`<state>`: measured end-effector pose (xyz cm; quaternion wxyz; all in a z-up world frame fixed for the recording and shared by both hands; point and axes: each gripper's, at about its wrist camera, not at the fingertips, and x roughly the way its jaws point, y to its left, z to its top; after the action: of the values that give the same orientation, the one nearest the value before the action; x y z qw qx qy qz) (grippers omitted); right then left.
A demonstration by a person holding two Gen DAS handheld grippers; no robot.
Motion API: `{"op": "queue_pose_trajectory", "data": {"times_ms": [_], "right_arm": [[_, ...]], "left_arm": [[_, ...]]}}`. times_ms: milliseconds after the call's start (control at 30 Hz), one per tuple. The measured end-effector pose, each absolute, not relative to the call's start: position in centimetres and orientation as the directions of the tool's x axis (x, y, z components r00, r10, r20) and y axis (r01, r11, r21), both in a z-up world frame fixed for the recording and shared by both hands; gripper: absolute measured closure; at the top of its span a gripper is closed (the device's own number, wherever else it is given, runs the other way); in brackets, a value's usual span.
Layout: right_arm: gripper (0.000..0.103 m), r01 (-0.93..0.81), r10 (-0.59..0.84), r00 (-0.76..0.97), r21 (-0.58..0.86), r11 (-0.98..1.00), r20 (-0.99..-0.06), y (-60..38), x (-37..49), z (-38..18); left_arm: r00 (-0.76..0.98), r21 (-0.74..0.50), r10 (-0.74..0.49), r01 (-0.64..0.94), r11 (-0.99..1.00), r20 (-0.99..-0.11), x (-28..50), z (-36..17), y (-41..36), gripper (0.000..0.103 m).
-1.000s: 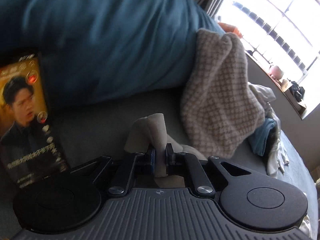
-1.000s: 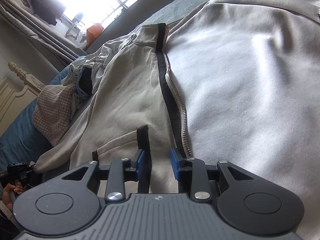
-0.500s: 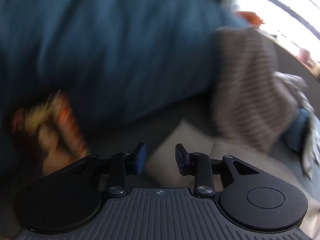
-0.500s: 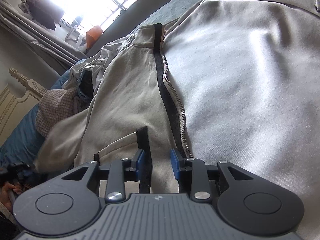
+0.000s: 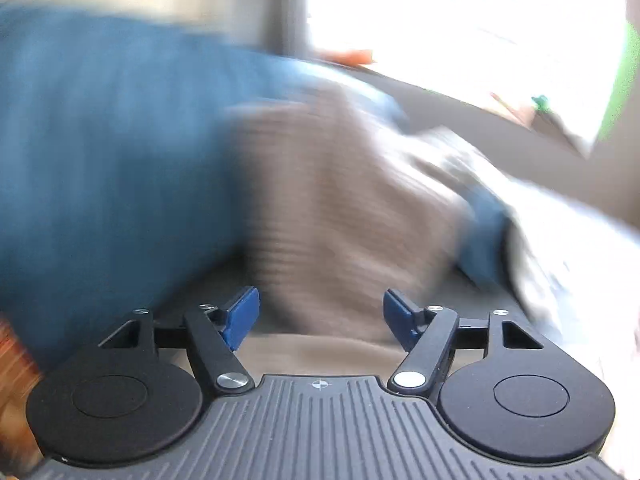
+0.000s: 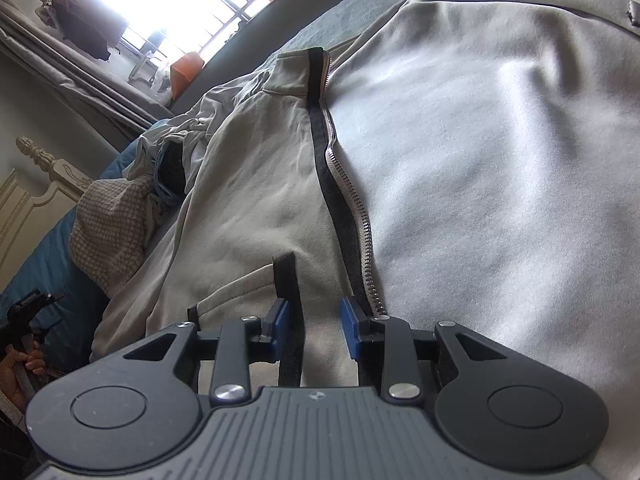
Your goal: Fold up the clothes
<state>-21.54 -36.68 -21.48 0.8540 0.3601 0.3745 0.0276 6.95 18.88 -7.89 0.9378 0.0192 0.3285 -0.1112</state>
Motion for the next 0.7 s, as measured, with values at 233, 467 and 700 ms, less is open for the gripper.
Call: {"op": "queue_pose_trajectory", "data": {"times_ms": [233, 467, 700], "right_arm": [[0.073, 0.235, 0.308, 0.709, 0.624, 0.745, -0.634, -36.6, -21.4, -21.4], [0.073, 0.248, 0.294, 0.71, 0.618, 0.746, -0.64, -36.3, -21.5, -21.3], [0.073, 0.254, 0.289, 0.709, 0.616, 0.746, -0.643, -36.3, -21.5, -21.3]], "left_arm": [[0.519, 0.09, -0.41, 0.694, 0.714, -0.75, 10.1, -13.4, 8.4, 0.033], [0.389, 0.016, -0.419, 0.748, 0.664, -0.82, 13.7, -15.8, 6.0, 0.033], [0.367, -0.023, -0.478, 0.774, 0.633, -0.798, 14.9, -17.5, 5.1, 0.059]]}}
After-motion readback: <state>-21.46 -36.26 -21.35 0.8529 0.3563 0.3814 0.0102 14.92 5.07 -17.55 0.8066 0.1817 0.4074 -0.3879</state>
